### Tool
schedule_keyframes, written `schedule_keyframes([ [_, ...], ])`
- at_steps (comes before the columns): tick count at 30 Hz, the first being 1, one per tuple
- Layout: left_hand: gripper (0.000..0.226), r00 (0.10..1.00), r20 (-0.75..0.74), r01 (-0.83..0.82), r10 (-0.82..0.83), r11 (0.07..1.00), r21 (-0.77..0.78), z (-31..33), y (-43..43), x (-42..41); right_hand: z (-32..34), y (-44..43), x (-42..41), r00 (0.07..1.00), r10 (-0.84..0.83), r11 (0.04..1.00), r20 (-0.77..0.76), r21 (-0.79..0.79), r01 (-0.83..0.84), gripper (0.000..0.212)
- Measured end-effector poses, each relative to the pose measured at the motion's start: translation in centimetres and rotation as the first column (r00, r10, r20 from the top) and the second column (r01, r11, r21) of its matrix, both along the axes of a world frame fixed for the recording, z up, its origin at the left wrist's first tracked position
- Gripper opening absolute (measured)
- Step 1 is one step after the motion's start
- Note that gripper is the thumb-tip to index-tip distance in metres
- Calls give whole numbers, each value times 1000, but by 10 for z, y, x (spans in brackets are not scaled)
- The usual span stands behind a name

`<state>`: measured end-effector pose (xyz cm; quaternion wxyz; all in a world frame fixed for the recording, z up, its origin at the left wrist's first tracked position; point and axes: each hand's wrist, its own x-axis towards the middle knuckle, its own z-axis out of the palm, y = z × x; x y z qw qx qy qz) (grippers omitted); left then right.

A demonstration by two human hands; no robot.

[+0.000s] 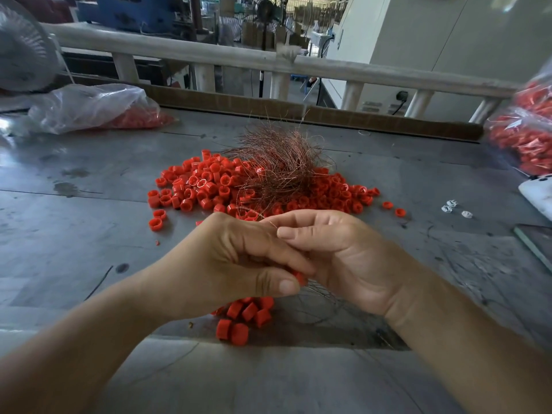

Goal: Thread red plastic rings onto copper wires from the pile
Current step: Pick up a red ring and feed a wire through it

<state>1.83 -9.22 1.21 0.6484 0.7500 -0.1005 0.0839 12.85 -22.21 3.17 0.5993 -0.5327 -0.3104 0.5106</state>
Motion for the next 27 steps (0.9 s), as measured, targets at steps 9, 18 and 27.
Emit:
schedule_keyframes([
  [9, 28, 995, -22, -95, 94, 994, -48, 3, 3, 3, 3, -2, 0, 966, -235, 958, 110, 197, 210, 12],
  [18, 22, 980, 104, -154, 169, 978, -141, 4, 0, 3, 5, -2, 4, 946, -325, 936, -15, 140, 324, 9],
  [27, 21, 983, -46, -180, 178, 983, -31, 6, 1, 3, -2, 2, 1, 896, -386, 916, 219, 205, 344, 10],
])
